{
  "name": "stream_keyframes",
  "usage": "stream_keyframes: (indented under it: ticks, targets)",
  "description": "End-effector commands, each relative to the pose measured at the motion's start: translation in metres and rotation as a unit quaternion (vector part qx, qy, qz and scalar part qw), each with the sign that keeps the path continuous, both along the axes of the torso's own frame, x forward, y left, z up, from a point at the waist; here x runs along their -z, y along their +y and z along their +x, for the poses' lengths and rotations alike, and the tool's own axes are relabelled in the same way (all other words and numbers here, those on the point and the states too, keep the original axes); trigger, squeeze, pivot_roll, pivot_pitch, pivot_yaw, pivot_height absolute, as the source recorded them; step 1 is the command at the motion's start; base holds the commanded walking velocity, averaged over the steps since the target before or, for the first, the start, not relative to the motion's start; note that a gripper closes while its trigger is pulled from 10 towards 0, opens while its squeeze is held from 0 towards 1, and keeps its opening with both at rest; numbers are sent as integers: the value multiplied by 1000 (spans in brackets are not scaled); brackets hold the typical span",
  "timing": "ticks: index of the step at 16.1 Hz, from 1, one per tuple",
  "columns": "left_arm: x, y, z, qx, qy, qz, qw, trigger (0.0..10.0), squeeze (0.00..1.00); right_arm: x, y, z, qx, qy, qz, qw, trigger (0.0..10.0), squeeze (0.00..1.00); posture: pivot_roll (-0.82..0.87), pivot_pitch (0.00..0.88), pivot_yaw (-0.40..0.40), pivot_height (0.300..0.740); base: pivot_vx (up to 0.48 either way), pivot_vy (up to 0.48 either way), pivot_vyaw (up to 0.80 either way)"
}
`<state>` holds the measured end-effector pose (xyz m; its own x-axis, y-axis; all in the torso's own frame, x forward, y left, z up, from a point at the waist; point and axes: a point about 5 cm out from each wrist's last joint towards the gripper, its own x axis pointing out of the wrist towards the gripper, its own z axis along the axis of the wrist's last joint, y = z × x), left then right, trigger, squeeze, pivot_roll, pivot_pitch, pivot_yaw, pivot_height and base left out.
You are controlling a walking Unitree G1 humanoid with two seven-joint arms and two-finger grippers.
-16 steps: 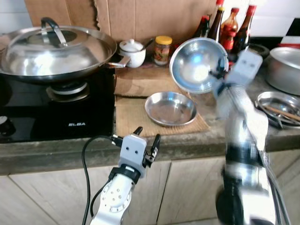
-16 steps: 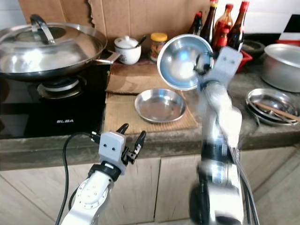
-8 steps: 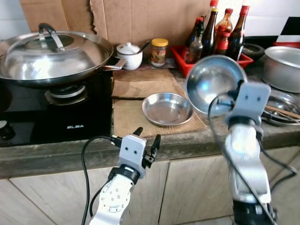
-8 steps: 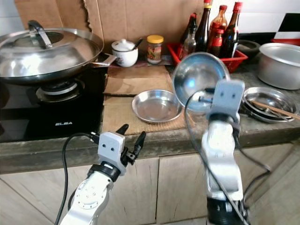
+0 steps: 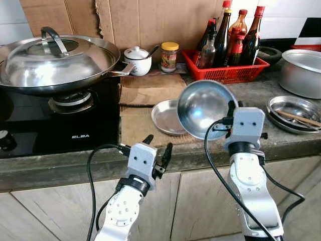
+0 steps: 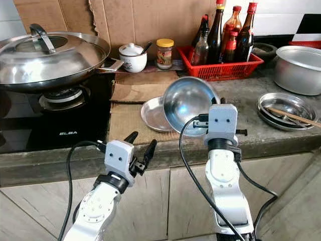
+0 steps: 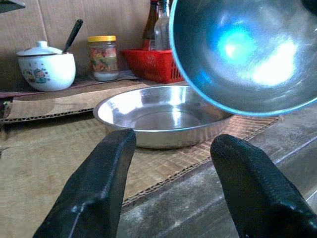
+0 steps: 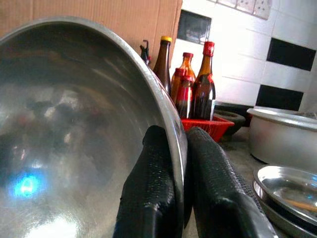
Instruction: Kitchen organization
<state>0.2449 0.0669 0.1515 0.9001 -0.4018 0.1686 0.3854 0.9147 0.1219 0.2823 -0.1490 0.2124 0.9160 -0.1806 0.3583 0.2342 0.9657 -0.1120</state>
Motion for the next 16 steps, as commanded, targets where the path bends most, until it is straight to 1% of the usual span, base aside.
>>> stream_keyframes:
  ticks: [1, 4, 6, 7, 8, 9, 10, 13, 16]
  targets:
    - [-5, 0, -2, 3, -12, -6, 1000, 10000, 0, -8, -2, -4, 5, -24, 17, 1000, 10000, 0, 15, 0, -26, 740, -259, 0, 0]
    - [-6, 0, -2, 4, -12, -6, 1000, 10000, 0, -16, -6, -4, 8, -44, 31, 999, 10000, 0, 15, 0, -24, 740, -255, 0, 0]
    - [-6, -1, -2, 7, -13, -6, 1000, 10000, 0, -23, -9, -3, 7, -60, 52, 997, 10000, 0, 14, 0, -23, 740, -253, 0, 0]
    - [-5, -1, -2, 9, -13, -4, 1000, 10000, 0, -29, -9, -3, 3, -72, 55, 996, 10000, 0, 11, 0, -24, 740, -255, 0, 0]
    - [-5, -2, -2, 9, -13, -3, 1000, 10000, 0, -30, -9, -3, 1, -73, 55, 996, 10000, 0, 12, 0, -25, 740, -259, 0, 0]
    - [-5, -2, -2, 11, -13, -2, 1000, 10000, 0, -27, -9, -3, -7, -67, 58, 996, 10000, 0, 10, 0, -23, 740, -266, 0, 0]
    - [-4, -2, -2, 12, -12, -1, 1000, 10000, 0, -21, -10, -4, 6, -43, 59, 997, 10000, 0, 11, 0, -23, 740, -270, 0, 0]
    - [-4, -2, -2, 13, -12, 0, 1000, 10000, 0, -11, -4, -6, -11, -27, 45, 999, 10000, 0, 10, 0, -22, 740, -271, 0, 0]
    - [-2, -1, -2, 15, -11, 2, 1000, 10000, 0, -3, -1, -10, -26, -12, 50, 998, 10000, 0, 7, 0, -18, 740, -277, 0, 0]
